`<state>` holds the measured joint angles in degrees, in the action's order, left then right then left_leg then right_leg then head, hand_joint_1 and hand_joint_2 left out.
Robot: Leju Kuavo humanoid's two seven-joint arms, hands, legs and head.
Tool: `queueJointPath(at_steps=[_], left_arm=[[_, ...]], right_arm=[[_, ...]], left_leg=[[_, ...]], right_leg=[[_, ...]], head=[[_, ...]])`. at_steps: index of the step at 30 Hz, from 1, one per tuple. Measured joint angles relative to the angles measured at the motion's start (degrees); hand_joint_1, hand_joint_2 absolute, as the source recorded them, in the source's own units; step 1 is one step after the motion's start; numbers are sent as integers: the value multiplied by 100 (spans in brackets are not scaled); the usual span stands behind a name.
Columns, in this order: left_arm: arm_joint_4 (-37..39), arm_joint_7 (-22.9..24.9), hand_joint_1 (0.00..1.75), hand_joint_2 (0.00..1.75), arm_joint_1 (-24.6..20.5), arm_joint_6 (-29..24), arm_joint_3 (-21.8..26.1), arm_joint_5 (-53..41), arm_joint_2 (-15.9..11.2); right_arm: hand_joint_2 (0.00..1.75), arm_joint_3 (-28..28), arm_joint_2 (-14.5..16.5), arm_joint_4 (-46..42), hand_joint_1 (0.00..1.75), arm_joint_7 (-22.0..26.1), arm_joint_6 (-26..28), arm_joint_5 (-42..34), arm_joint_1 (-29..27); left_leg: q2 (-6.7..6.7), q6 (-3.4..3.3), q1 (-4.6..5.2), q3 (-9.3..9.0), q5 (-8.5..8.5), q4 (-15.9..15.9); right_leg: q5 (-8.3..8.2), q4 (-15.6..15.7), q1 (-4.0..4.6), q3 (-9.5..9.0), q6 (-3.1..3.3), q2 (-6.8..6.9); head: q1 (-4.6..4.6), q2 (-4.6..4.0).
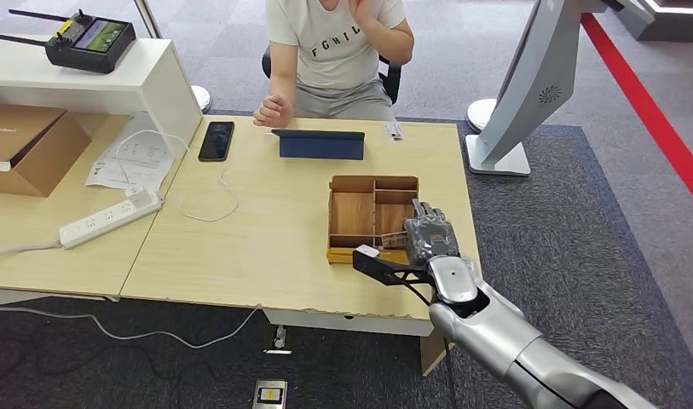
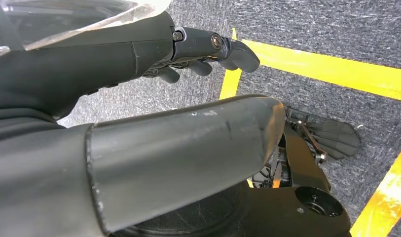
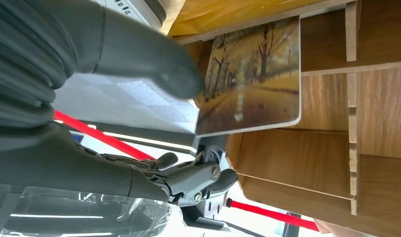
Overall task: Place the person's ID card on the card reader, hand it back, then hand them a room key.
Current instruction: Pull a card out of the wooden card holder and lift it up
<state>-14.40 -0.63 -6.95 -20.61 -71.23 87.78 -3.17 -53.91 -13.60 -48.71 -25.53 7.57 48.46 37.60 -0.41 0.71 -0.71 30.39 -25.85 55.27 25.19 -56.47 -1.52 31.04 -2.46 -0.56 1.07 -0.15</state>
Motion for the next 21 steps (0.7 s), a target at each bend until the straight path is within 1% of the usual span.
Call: queueJointPath(at_steps=[14, 15, 16, 18, 19, 20, 21], left_arm=[[0, 31, 0, 0, 0, -40, 0, 0, 8], [0, 36, 0, 0, 0, -43, 0, 0, 9], [0, 42, 0, 0, 0, -47, 0, 0, 10], [0, 55, 0, 0, 0, -57, 0, 0, 13], [0, 62, 0, 0, 0, -61, 0, 0, 15], [0, 67, 0, 0, 0, -64, 0, 0, 16], [0, 69, 0, 0, 1, -66, 0, 0, 18]], right_arm=[[175, -23, -2, -62, 175, -4, -81, -20, -1], [175, -23, -2, -72, 136, -7, -83, -20, -2], [175, -23, -2, -85, 93, -10, -85, -20, -3], [87, -23, -2, -105, 5, -24, -89, -19, -5], [44, -23, -2, -110, 0, -34, -85, -17, -6], [0, -22, -2, -114, 0, -44, -78, -15, -7], [0, -21, -3, -125, 0, -54, -64, -12, -9]], left_leg=[[0, 0, 0, 0, 0, 0], [0, 0, 0, 0, 0, 0], [0, 0, 0, 0, 0, 0], [0, 0, 0, 0, 0, 0], [0, 0, 0, 0, 0, 0], [0, 0, 0, 0, 0, 0], [0, 0, 0, 0, 0, 0]], right_leg=[[0, 0, 0, 0, 0, 0], [0, 0, 0, 0, 0, 0], [0, 0, 0, 0, 0, 0], [0, 0, 0, 0, 0, 0], [0, 0, 0, 0, 0, 0], [0, 0, 0, 0, 0, 0], [0, 0, 0, 0, 0, 0]], head=[[1, 0], [1, 0], [1, 0], [0, 0], [0, 0], [0, 0], [0, 0]])
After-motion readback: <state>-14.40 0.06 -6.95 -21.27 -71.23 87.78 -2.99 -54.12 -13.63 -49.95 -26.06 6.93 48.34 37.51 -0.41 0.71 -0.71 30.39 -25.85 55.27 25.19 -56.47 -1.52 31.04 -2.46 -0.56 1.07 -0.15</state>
